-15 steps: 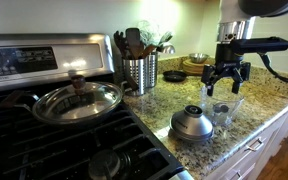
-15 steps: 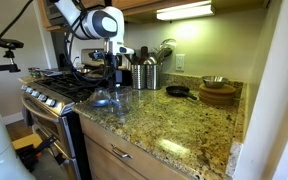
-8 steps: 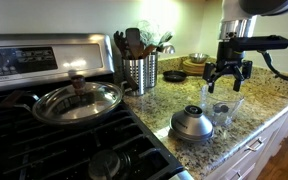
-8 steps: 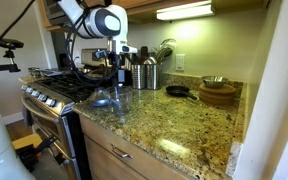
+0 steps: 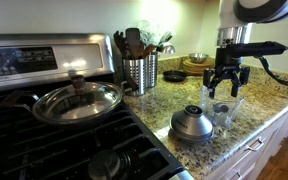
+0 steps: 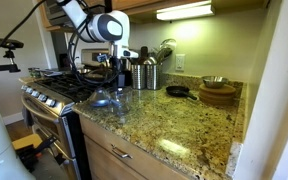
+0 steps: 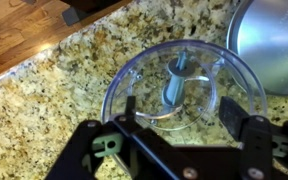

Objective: Place the blender blades upright in the cup then close the cup

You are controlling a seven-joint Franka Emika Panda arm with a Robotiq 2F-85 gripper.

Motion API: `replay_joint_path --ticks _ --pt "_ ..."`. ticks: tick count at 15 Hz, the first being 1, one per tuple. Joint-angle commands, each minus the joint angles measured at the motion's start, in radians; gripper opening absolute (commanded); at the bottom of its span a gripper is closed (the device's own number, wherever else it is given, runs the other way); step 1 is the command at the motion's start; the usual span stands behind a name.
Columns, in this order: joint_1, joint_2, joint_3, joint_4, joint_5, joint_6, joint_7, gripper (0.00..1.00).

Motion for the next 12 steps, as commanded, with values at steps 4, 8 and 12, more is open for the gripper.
replay_joint_path --ticks 4,8,12 --pt "0.025 0.050 0.000 0.066 0.023 -0.087 -0.001 0.84" --pt "0.036 0.078 0.000 0.086 0.028 -0.133 0.000 0.85" --pt "0.038 0.100 -0.004 0.097 0.030 -0.150 0.002 0.73"
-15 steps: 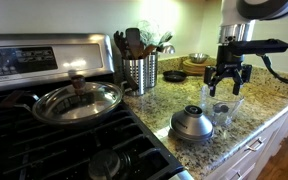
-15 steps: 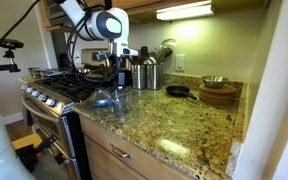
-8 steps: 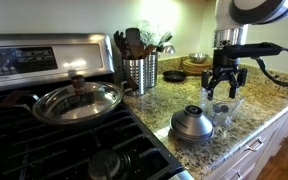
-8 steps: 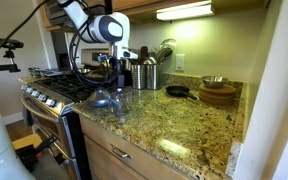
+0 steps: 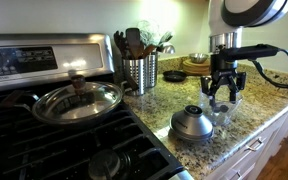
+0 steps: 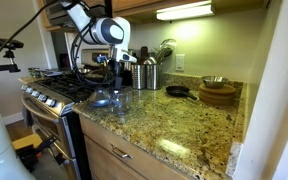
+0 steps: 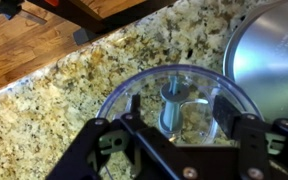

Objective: Place the blender blades upright in the cup then close the cup

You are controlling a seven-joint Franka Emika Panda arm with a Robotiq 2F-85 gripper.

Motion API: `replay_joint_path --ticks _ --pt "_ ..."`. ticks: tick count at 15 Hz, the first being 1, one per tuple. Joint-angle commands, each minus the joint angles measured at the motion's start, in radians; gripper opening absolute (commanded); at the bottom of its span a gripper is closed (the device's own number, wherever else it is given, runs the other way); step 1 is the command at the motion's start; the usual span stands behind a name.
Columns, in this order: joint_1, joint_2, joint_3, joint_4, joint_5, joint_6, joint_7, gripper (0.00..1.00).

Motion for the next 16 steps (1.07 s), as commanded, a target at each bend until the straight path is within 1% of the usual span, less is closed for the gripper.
replay_joint_path --ticks 1,5,7,8,10,13,15,16 --pt "0.009 0.030 -0.009 0.030 0.021 -0.040 0.003 0.72" --pt "0.009 0.056 -0.013 0.037 0.026 -0.038 0.002 0.73" --pt "0.009 0.063 -0.014 0.044 0.030 -0.038 0.000 0.71" --pt "0.009 0.065 -0.015 0.045 0.032 -0.037 -0.002 0.66" --pt "0.009 0.069 -0.017 0.049 0.035 -0.037 -0.005 0.46" --pt "0.009 0.081 -0.018 0.052 0.048 -0.035 -0.017 0.25" --pt "0.009 0.086 -0.018 0.054 0.059 -0.036 -0.026 0.12" --pt "0.009 0.087 -0.018 0.055 0.061 -0.038 -0.028 0.10"
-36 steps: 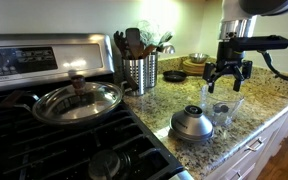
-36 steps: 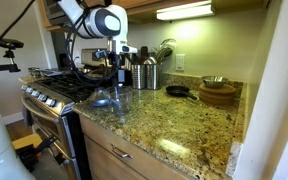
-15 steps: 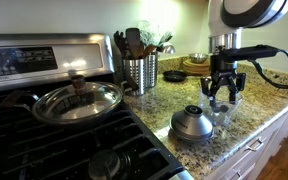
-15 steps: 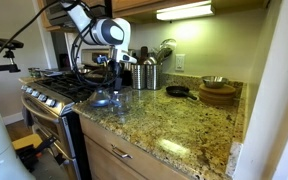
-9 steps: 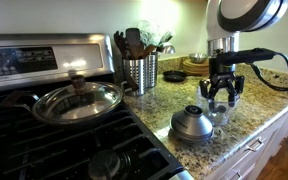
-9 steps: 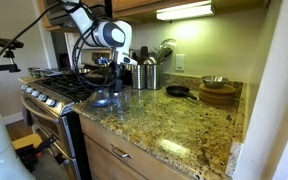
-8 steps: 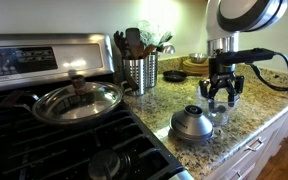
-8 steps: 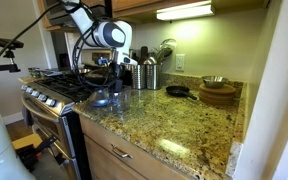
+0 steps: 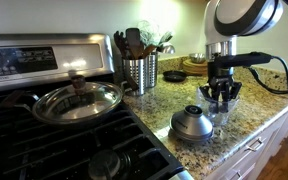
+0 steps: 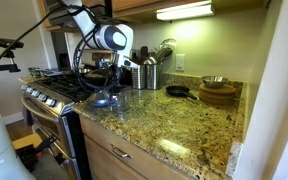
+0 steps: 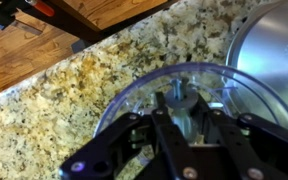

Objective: Place the blender blades upright in the cup then close the cup

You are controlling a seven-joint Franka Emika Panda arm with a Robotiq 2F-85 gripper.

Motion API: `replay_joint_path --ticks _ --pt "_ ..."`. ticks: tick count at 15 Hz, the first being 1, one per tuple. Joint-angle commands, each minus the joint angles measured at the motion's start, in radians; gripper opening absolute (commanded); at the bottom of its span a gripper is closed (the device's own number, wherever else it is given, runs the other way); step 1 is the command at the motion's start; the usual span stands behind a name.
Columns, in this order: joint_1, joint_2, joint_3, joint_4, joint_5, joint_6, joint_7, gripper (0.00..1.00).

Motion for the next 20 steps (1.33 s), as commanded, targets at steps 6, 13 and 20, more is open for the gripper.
replay_joint_path --ticks 6,13,20 --pt "0.005 -0.028 -0.014 0.050 0.040 -0.095 -0.068 0.10" --pt "-0.013 -0.009 -0.031 0.141 0.085 -0.232 -0.175 0.10" --pt "-0.011 -0.086 -0.034 0.190 0.082 -0.321 -0.213 0.10"
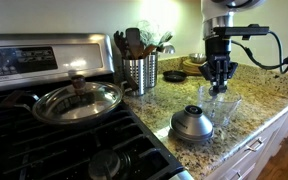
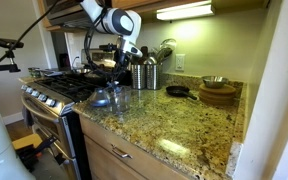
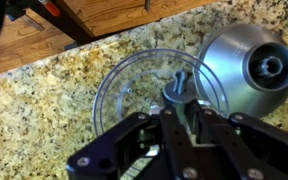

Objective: Place the blender blades upright in the cup then close the cup

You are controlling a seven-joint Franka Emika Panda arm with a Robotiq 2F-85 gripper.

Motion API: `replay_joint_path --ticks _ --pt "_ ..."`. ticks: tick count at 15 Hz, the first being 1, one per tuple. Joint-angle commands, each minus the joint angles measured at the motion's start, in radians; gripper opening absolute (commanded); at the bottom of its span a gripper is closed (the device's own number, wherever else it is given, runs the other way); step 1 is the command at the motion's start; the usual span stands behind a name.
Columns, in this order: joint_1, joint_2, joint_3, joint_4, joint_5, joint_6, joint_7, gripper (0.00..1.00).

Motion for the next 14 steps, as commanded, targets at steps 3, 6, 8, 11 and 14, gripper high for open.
replay_joint_path --ticks 3,6,8,11,14 --pt "-0.002 -0.110 -0.010 0.044 0.002 -0.116 -0.036 0.10" --pt "-0.016 -0.151 -0.022 0.061 -0.009 -0.123 -0.016 0.10" --pt "-0.035 -0.168 -0.037 0.060 -0.006 -0.090 -0.002 0.10" --pt "-0.068 -0.172 -0.066 0.048 0.006 -0.014 0.027 0.10" --pt "-0.094 -0.158 -0.089 0.035 0.005 0.080 0.074 0.10"
